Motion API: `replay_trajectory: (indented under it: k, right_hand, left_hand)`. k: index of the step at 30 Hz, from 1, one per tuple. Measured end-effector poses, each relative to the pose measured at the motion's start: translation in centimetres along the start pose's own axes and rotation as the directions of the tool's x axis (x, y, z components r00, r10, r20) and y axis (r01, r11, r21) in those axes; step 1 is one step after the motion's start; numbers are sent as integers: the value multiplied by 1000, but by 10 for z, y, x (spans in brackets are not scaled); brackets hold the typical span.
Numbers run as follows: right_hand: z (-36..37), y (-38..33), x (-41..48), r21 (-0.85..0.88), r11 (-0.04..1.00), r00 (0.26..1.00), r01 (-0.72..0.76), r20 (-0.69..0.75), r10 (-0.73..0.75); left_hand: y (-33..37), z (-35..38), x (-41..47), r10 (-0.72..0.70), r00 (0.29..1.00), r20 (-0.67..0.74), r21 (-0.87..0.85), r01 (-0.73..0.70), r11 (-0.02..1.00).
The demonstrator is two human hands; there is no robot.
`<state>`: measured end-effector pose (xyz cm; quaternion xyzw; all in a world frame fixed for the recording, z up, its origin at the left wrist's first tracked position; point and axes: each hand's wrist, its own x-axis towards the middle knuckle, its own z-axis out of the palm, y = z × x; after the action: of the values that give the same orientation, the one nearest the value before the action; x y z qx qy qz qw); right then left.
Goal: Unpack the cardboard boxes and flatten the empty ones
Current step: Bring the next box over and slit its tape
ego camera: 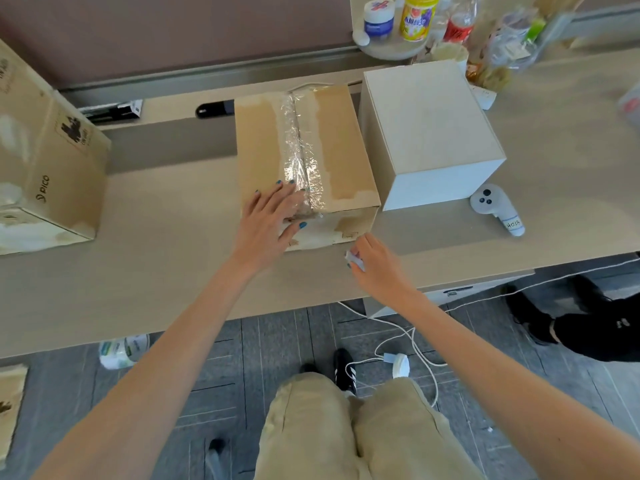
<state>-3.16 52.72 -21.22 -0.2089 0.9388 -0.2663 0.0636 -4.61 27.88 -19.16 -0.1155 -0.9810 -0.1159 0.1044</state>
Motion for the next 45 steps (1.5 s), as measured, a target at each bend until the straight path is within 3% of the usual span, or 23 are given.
replay_trajectory:
  k: [7,12,16,20,30,45]
  right_hand:
    - [-13,-29,20,68,987,984,147,-110,-139]
    - [-29,-44,37,-18,971,957,240,-164,-240]
    - [-34,-52,44,-40,957,946,286,-149,-289]
    - [-33,-52,47,-50,944,935,327,-125,-331]
    - [-28,-58,49,-32,972,968,232,-94,-234]
    - [-37,-51,38,-203,962,969,180,-129,-209]
  left_hand:
    - [-22,-16,5,-22,998,57,24,21,1000]
    - [-35,-25,11,53,990,133,82,-64,995]
    - [-43,-26,14,132,976,173,191,-164,968]
    - [-42,-23,13,157,980,118,214,-180,960]
    - [-36,-15,6,173,982,-76,224,-152,963]
    - [-29,-12,-4,79,989,-125,136,-62,989]
